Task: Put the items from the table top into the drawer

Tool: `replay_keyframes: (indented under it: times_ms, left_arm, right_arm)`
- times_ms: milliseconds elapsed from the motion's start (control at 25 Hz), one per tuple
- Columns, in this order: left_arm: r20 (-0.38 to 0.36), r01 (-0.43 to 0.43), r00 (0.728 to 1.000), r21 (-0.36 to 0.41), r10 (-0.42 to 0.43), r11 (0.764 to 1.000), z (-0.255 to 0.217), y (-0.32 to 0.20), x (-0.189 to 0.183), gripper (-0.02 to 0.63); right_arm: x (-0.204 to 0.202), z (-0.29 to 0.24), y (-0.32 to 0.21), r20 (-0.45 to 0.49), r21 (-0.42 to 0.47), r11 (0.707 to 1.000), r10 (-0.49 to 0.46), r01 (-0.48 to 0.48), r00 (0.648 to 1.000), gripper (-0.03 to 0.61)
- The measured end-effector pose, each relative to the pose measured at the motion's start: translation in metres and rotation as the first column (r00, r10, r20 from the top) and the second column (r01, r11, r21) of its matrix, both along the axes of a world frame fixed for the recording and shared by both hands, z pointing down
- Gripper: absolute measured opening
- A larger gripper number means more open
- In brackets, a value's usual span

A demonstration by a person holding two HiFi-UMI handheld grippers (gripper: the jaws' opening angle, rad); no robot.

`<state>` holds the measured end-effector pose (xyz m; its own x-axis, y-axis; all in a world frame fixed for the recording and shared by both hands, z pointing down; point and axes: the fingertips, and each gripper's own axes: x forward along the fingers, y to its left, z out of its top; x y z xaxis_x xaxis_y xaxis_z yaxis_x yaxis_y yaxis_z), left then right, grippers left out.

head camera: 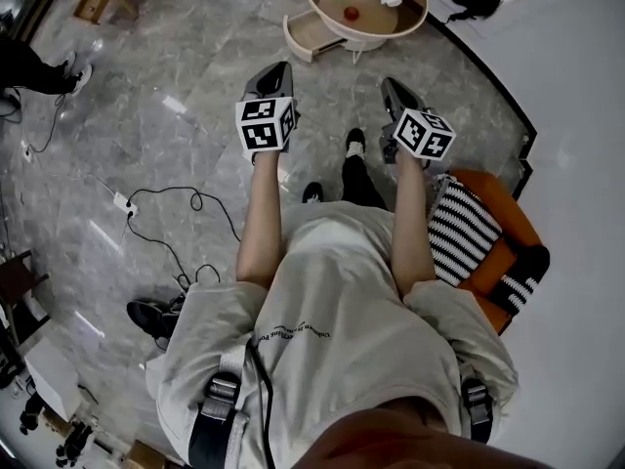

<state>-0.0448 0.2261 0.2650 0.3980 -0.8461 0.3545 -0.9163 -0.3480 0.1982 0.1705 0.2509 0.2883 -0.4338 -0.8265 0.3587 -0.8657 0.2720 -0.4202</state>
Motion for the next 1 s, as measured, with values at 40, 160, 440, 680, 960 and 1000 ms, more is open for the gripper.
replay_keyframes:
  times_ms: [40,160,440,680,960,1000]
  left_arm:
    - [0.003,0.015,1.0,-0.004,-0.015,1.0,0.001,-0.01,-0.003,0.021]
    - [0.005,0.071,0.997,-0.03,-0.071,0.997,-0.001,-0.041,-0.008,0.021]
    - [0.03,0.117,0.993,-0.024,-0.116,0.993,-0.014,-0.105,0.022,0.021]
    - [-0.014,0.153,0.988,-0.043,-0.154,0.987,-0.011,-0.142,0.053,0.021]
    - [0.015,0.175,0.985,-0.05,-0.174,0.983,-0.012,-0.179,0.098,0.021]
    - [0.015,0.184,0.983,-0.052,-0.184,0.982,-0.012,-0.184,0.1,0.021]
  right_arm:
    - [-0.004,-0.001,-0.011,0.008,0.008,1.0,-0.006,0.006,1.0,0.032]
    - [-0.011,-0.009,-0.048,0.026,0.013,0.999,-0.042,0.042,0.999,0.032]
    - [0.02,-0.024,-0.135,0.081,0.034,0.997,-0.069,0.066,0.994,0.032]
    - [0.06,-0.025,-0.187,0.133,0.038,0.997,-0.064,0.06,0.989,0.032]
    - [0.1,-0.021,-0.244,0.168,0.009,0.994,-0.111,0.111,0.979,0.032]
    - [0.101,-0.016,-0.25,0.168,-0.005,0.992,-0.124,0.127,0.978,0.032]
